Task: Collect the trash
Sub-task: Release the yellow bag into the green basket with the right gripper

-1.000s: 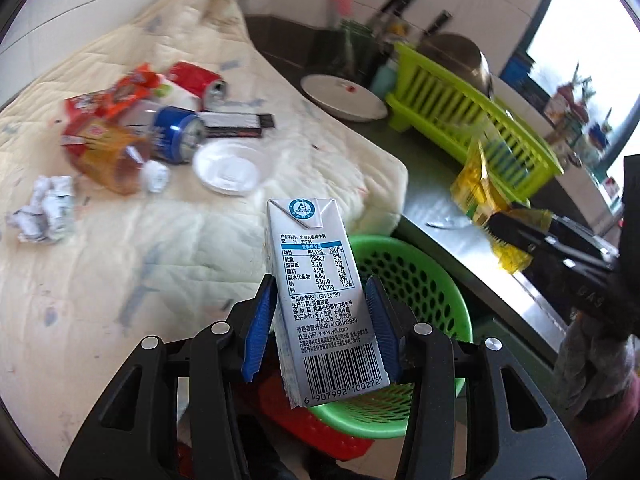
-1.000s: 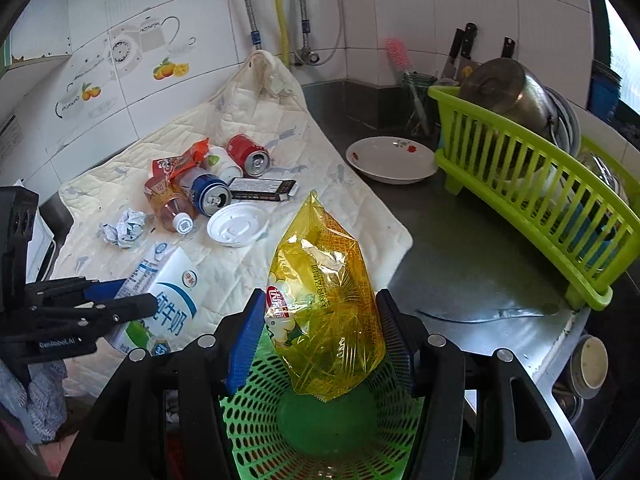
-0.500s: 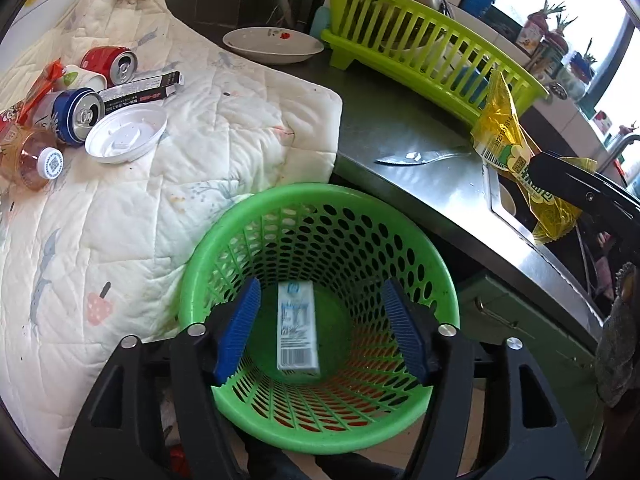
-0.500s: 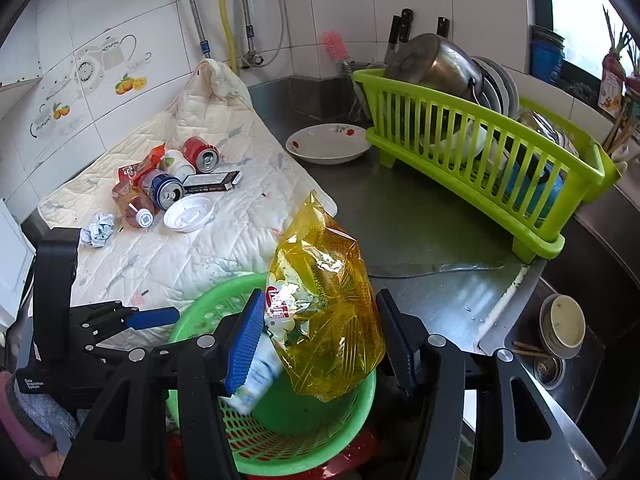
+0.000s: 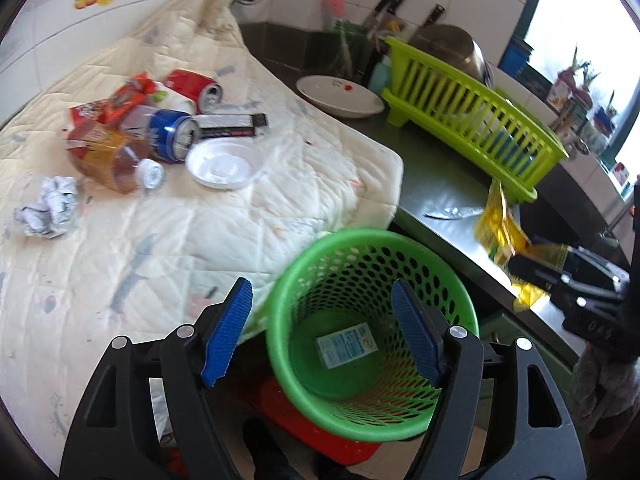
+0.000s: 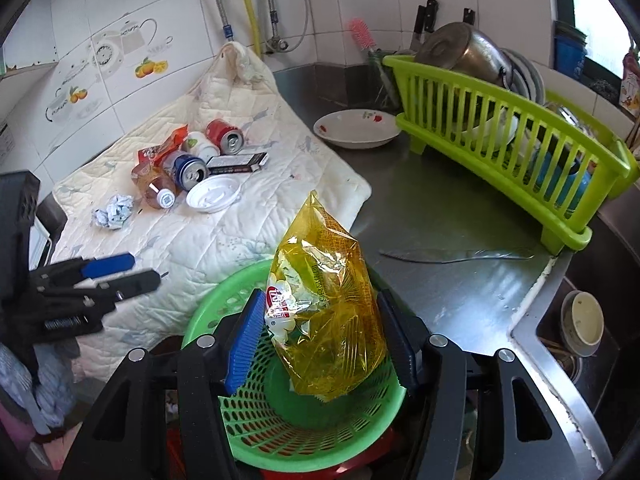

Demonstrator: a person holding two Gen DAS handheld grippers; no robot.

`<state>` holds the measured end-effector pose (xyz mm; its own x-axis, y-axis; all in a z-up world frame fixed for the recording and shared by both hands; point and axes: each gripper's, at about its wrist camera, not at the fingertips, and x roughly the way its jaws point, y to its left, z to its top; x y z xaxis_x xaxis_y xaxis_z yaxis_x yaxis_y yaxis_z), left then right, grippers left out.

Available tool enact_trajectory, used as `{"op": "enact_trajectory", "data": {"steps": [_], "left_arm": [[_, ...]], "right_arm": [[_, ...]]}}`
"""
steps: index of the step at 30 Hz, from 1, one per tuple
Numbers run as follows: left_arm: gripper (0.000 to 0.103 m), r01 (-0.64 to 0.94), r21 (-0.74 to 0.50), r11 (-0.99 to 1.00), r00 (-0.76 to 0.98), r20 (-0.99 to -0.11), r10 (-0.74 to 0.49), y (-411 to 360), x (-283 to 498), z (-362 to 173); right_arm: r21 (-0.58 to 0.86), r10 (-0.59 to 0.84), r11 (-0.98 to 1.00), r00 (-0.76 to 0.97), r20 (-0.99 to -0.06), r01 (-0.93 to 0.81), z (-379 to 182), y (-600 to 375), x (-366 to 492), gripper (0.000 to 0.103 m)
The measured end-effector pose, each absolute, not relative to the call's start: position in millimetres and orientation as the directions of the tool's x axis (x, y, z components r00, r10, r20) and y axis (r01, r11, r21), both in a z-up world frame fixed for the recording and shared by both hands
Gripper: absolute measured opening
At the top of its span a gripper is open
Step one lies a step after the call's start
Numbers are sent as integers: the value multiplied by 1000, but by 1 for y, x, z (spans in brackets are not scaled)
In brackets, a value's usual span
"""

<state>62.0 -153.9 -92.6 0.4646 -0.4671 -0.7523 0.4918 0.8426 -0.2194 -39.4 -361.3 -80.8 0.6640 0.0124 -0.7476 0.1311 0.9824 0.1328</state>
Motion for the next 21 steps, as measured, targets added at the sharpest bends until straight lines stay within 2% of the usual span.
{"op": "enact_trajectory", "data": {"steps": [6, 8, 21], "left_arm": [[72, 413, -229, 882, 523, -733, -435, -115, 67, -82], [73, 389, -231, 892, 538, -729, -423, -104, 68, -81], [76, 214, -243, 946, 606, -726, -324, -35, 79, -82]], "right_arm": [[125, 31, 987, 647, -762, 99, -91, -346, -34, 65], [122, 32, 988, 649, -760, 94, -91, -344, -32, 72], [116, 62, 993, 666, -743, 37, -83, -323, -13, 83]]}}
